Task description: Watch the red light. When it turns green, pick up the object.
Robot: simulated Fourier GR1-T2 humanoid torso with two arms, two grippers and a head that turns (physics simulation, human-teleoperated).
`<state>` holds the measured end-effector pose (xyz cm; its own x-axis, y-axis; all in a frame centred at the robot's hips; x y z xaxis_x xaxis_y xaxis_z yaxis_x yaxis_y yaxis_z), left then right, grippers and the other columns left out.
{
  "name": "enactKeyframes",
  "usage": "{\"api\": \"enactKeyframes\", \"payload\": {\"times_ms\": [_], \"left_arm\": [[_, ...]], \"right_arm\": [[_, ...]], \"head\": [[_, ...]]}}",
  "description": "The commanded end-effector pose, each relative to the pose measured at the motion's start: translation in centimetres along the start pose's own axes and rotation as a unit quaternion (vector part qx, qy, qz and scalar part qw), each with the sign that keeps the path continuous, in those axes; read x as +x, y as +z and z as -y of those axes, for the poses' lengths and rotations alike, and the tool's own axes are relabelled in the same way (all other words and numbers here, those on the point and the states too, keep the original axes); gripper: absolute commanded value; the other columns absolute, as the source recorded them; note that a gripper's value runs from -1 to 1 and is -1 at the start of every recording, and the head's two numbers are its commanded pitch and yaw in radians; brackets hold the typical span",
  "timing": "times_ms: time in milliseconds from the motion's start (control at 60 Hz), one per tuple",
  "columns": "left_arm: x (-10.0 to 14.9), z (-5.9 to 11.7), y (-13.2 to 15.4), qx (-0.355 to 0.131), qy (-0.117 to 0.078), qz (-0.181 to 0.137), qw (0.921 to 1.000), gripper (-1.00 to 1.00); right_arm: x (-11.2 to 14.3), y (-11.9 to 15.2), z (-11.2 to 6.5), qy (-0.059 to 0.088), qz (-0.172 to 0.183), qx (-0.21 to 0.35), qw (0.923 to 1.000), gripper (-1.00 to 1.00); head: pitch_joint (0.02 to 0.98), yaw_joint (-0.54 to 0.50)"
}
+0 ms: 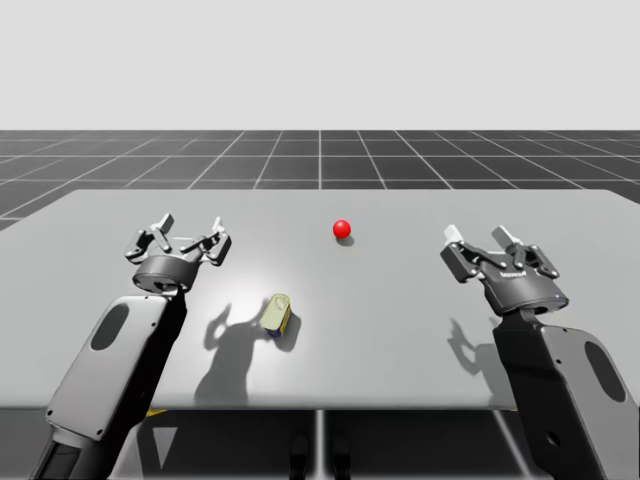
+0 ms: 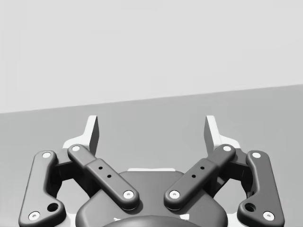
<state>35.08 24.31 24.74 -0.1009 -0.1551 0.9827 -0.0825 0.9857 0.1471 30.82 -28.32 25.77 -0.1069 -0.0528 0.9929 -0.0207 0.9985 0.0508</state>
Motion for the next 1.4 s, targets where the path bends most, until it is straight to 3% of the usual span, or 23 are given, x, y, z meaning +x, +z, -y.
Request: {"api": "enactKeyframes", "payload": {"times_ms": [17,50,133,450,867,1400], "left_arm": [[-0.80,-0.17,-0.54,0.003,-0.008,-0.010,0.9999,-1.00],[-0.80,-0.18,-0.55,0.003,-0.008,-0.010,0.9999,-1.00],[-0.78,-0.19,-0.56,0.003,-0.008,-0.009,0.9999,-1.00],[-0.82,-0.11,-0.57,-0.004,-0.011,-0.012,0.9999,-1.00],[-0.67,-0.01,-0.44,-0.010,-0.016,-0.012,0.9998,-1.00],[-0.55,0.14,-0.28,-0.013,-0.017,-0.007,0.9997,-1.00]], "right_arm": [[-0.63,0.03,0.33,-0.011,-0.009,-0.001,0.9999,-1.00],[-0.59,0.14,0.38,-0.005,-0.005,-0.003,1.0000,-1.00],[-0.06,0.08,0.47,-0.014,-0.011,0.018,0.9997,-1.00],[0.19,0.00,0.58,-0.011,-0.016,0.006,0.9998,-1.00],[0.07,-0.06,0.58,0.004,-0.015,0.004,0.9999,-1.00],[-0.08,-0.02,0.37,0.013,-0.014,0.011,0.9998,-1.00]], "head": [[0.075,0.00],[0.078,0.00],[0.104,0.00],[0.333,0.00],[0.569,-0.10],[0.590,-0.10]]}}
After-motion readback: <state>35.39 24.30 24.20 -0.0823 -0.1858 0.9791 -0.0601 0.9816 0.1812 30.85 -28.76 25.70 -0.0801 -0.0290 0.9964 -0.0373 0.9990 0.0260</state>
